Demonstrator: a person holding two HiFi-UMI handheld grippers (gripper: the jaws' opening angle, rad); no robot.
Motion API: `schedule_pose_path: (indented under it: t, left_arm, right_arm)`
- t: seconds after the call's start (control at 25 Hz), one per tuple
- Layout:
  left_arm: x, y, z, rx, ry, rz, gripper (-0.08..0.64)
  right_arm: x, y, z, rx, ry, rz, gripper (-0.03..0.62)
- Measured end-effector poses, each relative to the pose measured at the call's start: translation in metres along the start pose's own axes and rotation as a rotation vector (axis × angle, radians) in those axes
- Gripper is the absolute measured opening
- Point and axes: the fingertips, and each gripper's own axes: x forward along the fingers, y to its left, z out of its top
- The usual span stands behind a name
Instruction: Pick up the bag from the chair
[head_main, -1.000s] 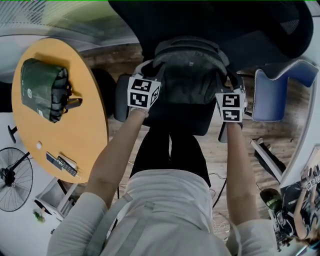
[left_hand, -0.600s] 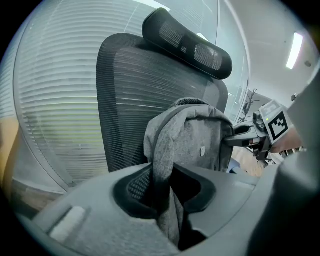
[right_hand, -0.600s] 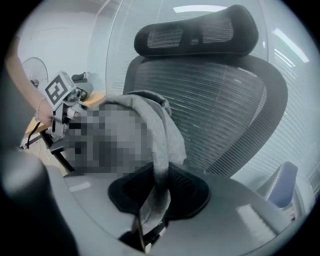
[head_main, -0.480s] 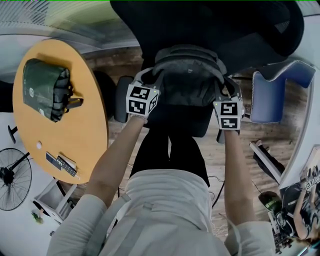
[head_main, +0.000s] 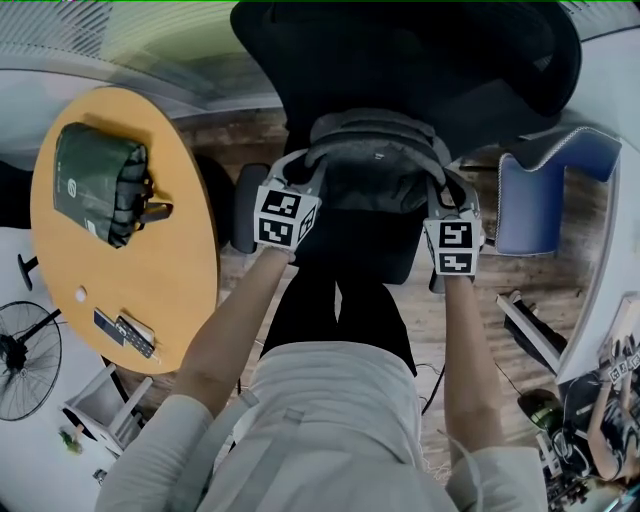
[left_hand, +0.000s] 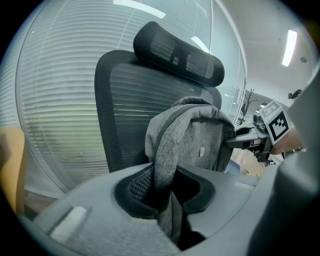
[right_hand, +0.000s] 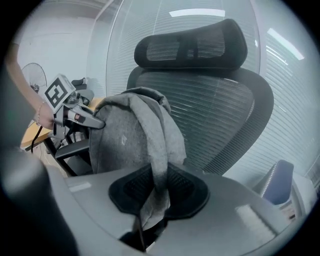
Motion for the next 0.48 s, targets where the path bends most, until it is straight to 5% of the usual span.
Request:
schedule_pose_path:
  t: [0.48]
  left_arm:
    - [-0.028, -0.006, 0.05, 0.033, -0.064, 0.016, 0.064]
  right_arm:
    - [-0.03, -0.011, 0.045, 0.003, -0.073, -0.03, 0.061]
